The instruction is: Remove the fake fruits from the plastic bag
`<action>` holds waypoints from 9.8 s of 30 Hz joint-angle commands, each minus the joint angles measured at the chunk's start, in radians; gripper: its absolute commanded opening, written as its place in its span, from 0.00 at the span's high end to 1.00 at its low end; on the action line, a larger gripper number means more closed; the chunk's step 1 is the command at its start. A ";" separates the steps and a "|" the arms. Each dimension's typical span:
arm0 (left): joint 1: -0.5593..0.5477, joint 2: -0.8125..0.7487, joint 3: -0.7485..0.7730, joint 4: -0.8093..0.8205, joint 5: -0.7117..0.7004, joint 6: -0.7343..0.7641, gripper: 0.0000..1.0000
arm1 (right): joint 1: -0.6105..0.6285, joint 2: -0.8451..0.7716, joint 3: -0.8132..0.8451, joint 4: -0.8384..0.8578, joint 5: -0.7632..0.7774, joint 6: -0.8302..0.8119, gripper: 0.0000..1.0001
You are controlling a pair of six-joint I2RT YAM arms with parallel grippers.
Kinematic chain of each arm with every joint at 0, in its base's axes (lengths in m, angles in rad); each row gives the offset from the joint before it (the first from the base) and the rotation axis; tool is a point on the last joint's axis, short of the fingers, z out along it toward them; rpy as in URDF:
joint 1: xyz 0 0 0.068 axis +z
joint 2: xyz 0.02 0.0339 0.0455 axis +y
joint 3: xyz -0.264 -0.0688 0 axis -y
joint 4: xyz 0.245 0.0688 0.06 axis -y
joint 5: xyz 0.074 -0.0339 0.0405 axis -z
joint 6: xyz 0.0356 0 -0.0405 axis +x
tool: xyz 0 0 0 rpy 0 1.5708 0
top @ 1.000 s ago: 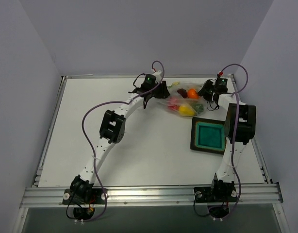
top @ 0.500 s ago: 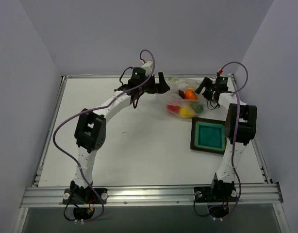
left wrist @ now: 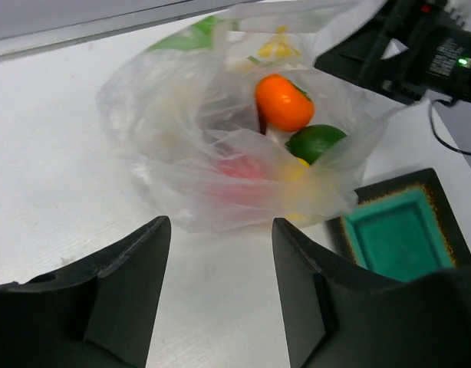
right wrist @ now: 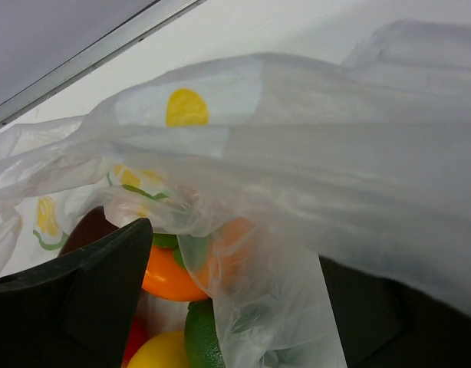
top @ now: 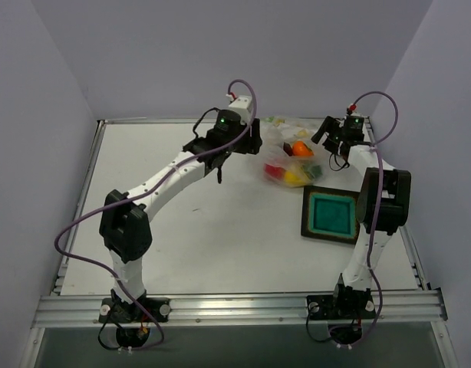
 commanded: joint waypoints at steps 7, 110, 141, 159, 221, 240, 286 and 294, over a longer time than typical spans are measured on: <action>-0.152 0.342 0.624 -0.360 -0.206 0.103 0.46 | 0.033 -0.086 -0.046 0.008 0.055 -0.018 0.22; -0.081 0.921 1.052 0.056 -0.471 0.103 0.54 | 0.059 -0.130 -0.258 0.234 0.006 -0.001 1.00; 0.044 0.497 0.310 0.428 -0.136 -0.103 0.98 | -0.047 0.203 0.269 0.039 0.213 -0.093 1.00; 0.023 0.476 0.200 0.534 -0.062 -0.249 0.98 | -0.036 0.013 0.120 -0.004 0.102 -0.067 0.26; 0.000 0.401 0.028 0.764 0.019 -0.439 0.98 | 0.220 -0.207 -0.203 0.100 -0.040 -0.136 0.58; 0.057 0.387 -0.044 0.853 0.118 -0.494 0.96 | 0.355 -0.012 -0.026 0.014 0.234 -0.142 0.12; 0.066 0.404 -0.034 0.883 0.174 -0.509 0.98 | 0.364 -0.820 -0.572 -0.053 0.488 -0.034 0.69; 0.040 0.394 -0.046 0.903 0.188 -0.522 0.98 | 0.321 -0.962 -0.874 -0.081 0.610 0.177 0.70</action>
